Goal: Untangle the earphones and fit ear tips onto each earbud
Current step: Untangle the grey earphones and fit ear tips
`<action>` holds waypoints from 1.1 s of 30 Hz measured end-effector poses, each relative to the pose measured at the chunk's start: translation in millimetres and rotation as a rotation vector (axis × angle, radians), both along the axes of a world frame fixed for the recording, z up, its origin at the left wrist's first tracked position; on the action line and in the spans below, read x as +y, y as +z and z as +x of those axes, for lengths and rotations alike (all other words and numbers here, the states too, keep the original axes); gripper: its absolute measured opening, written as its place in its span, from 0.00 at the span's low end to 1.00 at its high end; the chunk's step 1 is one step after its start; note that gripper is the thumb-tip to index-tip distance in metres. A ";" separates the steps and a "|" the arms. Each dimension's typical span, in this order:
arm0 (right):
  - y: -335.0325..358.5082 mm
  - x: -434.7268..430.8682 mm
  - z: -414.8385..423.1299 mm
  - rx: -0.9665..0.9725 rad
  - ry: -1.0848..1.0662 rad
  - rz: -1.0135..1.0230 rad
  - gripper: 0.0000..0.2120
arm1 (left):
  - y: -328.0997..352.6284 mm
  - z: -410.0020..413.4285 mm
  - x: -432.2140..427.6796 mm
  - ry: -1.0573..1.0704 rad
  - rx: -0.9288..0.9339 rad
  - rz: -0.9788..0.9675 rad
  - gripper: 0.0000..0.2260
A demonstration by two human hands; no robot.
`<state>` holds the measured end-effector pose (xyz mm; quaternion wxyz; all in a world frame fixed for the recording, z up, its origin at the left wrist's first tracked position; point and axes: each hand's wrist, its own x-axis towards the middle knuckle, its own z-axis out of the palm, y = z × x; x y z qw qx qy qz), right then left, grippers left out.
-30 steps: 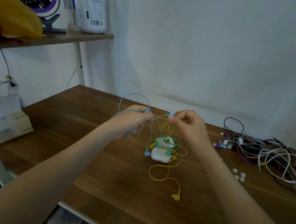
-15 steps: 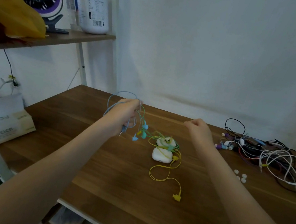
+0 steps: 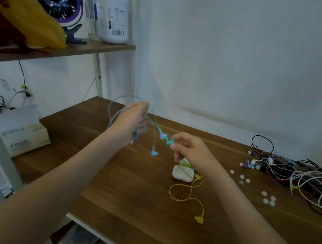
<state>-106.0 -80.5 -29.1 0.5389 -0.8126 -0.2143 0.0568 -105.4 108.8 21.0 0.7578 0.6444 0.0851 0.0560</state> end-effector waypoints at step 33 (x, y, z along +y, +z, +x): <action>2.1 14.8 1.0 0.151 0.100 0.154 0.21 | -6.1 -16.0 0.9 -0.310 -0.067 0.148 0.14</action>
